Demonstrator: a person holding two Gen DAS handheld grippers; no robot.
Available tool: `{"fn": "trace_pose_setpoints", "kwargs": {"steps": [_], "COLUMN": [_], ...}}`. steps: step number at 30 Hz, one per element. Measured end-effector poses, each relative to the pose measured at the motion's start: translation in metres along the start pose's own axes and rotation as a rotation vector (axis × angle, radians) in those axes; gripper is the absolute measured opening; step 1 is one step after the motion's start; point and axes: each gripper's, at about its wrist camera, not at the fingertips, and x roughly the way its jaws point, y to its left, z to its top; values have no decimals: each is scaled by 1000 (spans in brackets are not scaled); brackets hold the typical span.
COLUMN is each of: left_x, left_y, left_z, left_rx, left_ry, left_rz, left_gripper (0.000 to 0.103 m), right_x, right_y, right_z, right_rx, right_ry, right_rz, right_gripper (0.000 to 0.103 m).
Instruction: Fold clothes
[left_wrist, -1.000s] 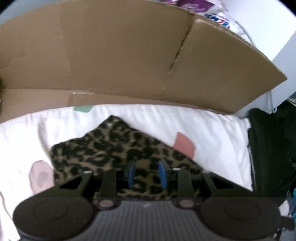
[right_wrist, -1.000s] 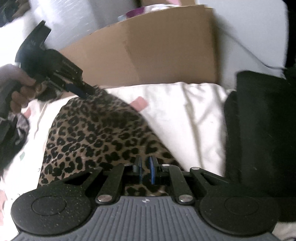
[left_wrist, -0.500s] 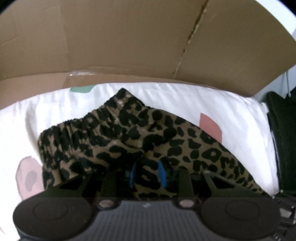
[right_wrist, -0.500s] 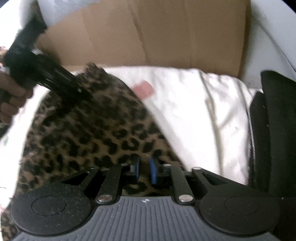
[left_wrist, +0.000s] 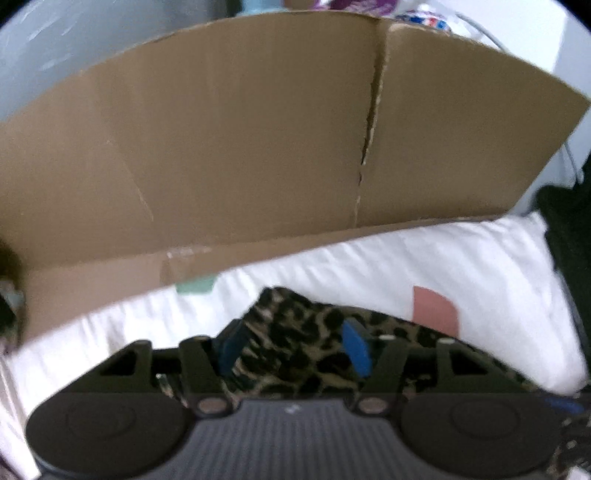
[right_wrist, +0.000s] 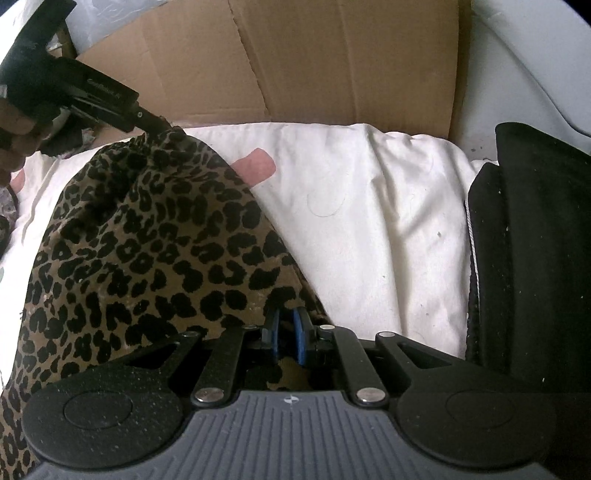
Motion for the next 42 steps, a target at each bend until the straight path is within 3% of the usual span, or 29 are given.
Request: {"fn": "trace_pose_setpoints", "kwargs": {"steps": [10, 20, 28, 34, 42], "left_x": [35, 30, 40, 40, -5], "left_y": [-11, -21, -24, -26, 1], "left_z": [0, 3, 2, 7, 19], "left_rx": [175, 277, 292, 303, 244], "left_ry": [35, 1, -18, 8, 22], "left_rz": [51, 46, 46, 58, -51], "left_gripper": [64, 48, 48, 54, 55], "right_x": [-4, -10, -16, -16, -16], "right_y": [-6, -10, -10, -8, -10], "right_z": [-4, -8, -14, -14, -14], "right_rx": [-16, -17, -14, -19, 10], "right_ry": [-3, 2, 1, 2, -3], "right_rz": [28, 22, 14, 10, 3], "right_gripper": [13, 12, 12, 12, 12]}}
